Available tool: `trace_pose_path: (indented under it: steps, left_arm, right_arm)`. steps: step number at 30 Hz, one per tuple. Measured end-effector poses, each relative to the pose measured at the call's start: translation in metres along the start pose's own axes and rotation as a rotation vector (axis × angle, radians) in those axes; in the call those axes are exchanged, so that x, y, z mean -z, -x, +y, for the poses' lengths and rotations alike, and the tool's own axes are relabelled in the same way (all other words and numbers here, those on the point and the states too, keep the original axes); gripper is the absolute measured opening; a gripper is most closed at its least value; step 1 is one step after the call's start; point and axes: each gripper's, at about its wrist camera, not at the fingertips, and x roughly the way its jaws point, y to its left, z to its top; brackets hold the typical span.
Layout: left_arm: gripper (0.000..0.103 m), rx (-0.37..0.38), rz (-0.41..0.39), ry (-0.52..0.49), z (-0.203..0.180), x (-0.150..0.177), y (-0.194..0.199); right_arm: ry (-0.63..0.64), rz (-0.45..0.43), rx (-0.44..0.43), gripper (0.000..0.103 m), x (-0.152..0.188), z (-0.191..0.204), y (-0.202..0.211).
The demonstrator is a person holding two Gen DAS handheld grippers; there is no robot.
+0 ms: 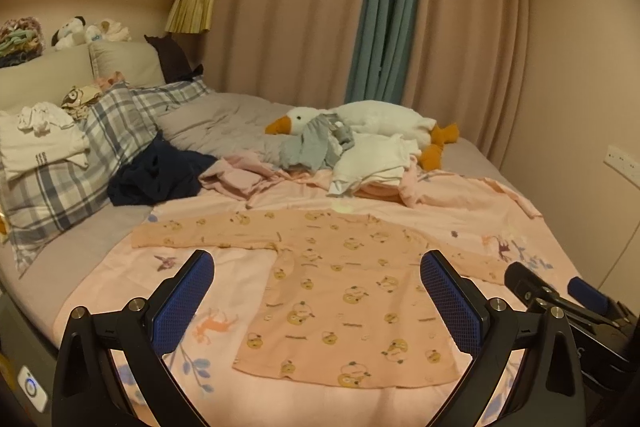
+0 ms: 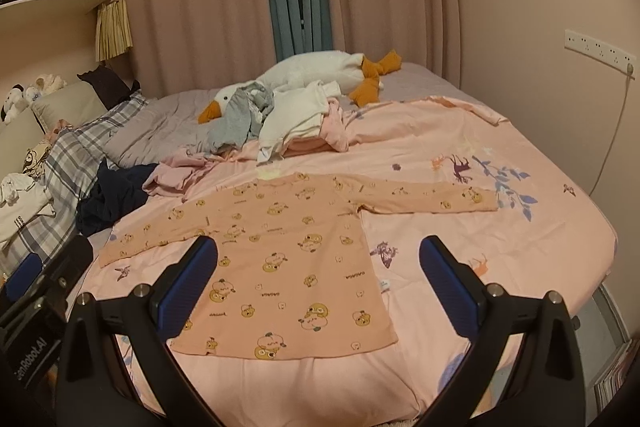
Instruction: Fold small clothes
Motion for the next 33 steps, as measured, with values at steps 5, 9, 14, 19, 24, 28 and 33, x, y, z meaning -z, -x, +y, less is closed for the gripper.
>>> trace_pose_path:
  steps: [5, 9, 14, 19, 24, 28, 33]
  left_arm:
    - [0.102, -0.004, 0.004, -0.002, -0.0002, -0.0004, -0.0017]
    - [0.102, -0.001, 0.001, 0.000, 0.0012, 0.0009, -0.0007]
    - [0.102, 0.004, 0.006, -0.001, 0.0010, 0.0009, -0.0020]
    - [0.102, -0.002, -0.004, -0.001, 0.0025, 0.0017, 0.0002]
    - [0.102, -0.003, -0.004, 0.000, 0.0025, 0.0023, 0.0013]
    - [0.102, -0.003, -0.001, -0.001, 0.0026, 0.0024, 0.0012]
    - [0.102, -0.002, -0.002, -0.007, -0.0008, 0.0034, 0.0006]
  right_arm:
    - [-0.011, -0.005, 0.008, 0.101, 0.0001, -0.0017, -0.0003]
    - [-0.009, -0.014, -0.007, 0.101, 0.0001, -0.0023, 0.0015]
    - [0.007, -0.012, -0.002, 0.101, -0.0009, 0.0005, 0.0005]
    - [-0.001, -0.010, -0.008, 0.099, -0.0004, -0.0010, -0.0004]
    - [-0.028, -0.005, -0.054, 0.093, 0.0019, -0.0032, -0.0013]
    - [-0.003, -0.034, -0.015, 0.093, 0.0020, 0.0012, 0.0020]
    - [-0.015, -0.005, -0.048, 0.094, 0.0006, -0.0014, -0.0034]
